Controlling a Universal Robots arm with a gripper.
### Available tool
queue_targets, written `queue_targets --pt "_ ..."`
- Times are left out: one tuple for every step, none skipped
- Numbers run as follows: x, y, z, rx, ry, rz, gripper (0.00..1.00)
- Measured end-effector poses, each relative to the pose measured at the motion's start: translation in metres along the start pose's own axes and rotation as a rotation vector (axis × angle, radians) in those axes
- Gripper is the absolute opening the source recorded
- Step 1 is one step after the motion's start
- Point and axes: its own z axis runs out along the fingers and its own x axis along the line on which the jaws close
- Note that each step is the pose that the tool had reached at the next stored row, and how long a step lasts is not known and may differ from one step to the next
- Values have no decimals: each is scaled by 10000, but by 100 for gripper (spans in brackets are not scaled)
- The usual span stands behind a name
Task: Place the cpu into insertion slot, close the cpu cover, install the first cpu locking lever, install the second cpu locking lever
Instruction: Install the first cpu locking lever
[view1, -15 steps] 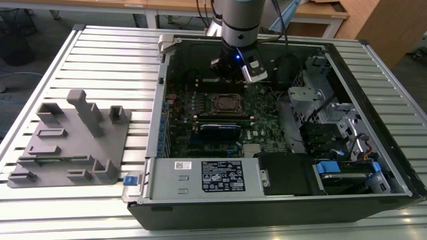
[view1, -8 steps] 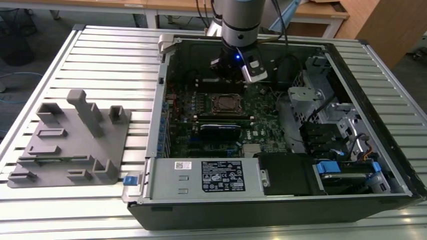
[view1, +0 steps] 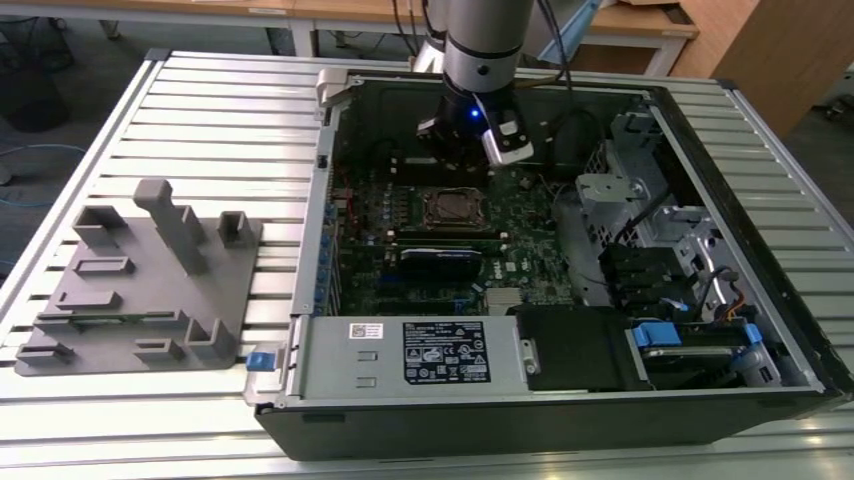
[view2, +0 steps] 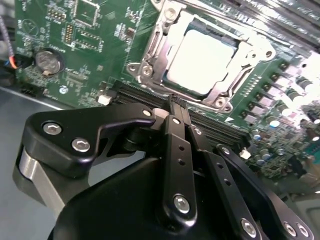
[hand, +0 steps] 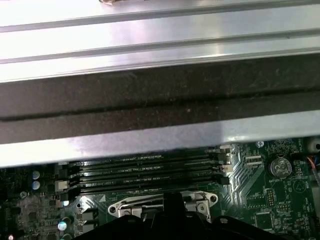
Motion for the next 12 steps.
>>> queue_targets --pt "0 0 0 42 31 4 11" --pt "0 -5 -2 78 49 6 11" --pt "-1 -13 -4 83 52 5 11" --pt "-3 -24 -4 81 52 5 11" --pt "-4 -35 -5 80 51 5 11" --pt "-6 -46 -7 80 51 5 11" --pt "-7 -59 -8 81 51 5 11" --pt "-9 -73 -10 81 51 5 11" --pt "-10 -92 -12 81 51 5 11" --pt "-12 -111 -14 80 51 5 11" --pt "-12 -130 -17 80 51 5 11" --pt "-13 -149 -19 81 51 5 11"
